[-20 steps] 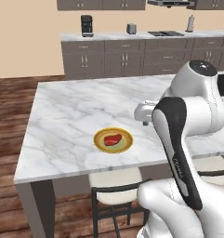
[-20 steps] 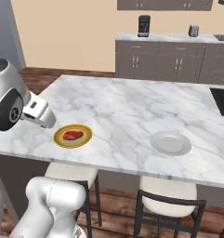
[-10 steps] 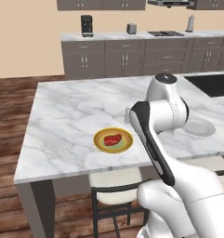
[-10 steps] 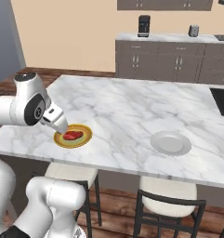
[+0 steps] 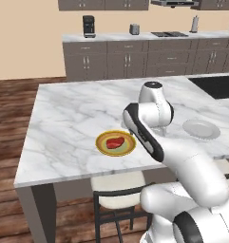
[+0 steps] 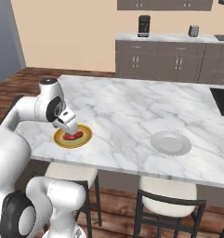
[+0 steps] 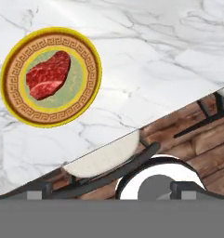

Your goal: Transport the steak and lemon to the fridge. Place the steak on the rack containing meat and place the lemon on the rack containing the vegetable, ensuring meats and vegetables are on different racks.

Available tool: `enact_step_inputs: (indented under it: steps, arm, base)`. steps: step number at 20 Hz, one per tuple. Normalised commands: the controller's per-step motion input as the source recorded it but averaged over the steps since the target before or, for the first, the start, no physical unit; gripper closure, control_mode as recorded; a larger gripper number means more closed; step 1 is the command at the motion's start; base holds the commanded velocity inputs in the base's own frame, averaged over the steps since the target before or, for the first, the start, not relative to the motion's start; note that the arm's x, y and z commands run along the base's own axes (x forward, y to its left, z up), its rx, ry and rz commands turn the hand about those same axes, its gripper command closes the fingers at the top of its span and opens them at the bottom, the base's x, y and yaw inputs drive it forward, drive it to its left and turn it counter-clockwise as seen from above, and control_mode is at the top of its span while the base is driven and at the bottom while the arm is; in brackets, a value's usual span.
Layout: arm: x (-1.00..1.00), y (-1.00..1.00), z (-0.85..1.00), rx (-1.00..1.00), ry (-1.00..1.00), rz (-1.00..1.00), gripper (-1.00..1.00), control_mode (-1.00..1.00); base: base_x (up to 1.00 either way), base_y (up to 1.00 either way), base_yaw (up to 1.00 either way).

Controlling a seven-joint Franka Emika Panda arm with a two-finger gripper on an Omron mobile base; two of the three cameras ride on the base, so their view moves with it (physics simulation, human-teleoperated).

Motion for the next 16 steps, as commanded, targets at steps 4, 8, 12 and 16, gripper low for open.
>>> enact_step_inputs:
  steps: [4, 8, 12, 16]
  arm:
    - [0.63, 0.0, -0.4, 0.0, 0.09, -0.05, -1.0, -1.0]
    - [0.53, 0.0, -0.38, 0.02, 0.04, -0.02, -1.0, -1.0]
    - [0.54, 0.0, -0.48, 0.04, 0.08, 0.0, -1.0, -1.0]
    - [0.66, 0.0, -0.42, 0.0, 0.07, -0.03, -1.0, -1.0]
  base:
    - [0.0, 0.0, 0.0]
    - [0.0, 0.0, 0.0]
    - [0.0, 0.0, 0.0]
    - [0.0, 0.0, 0.0]
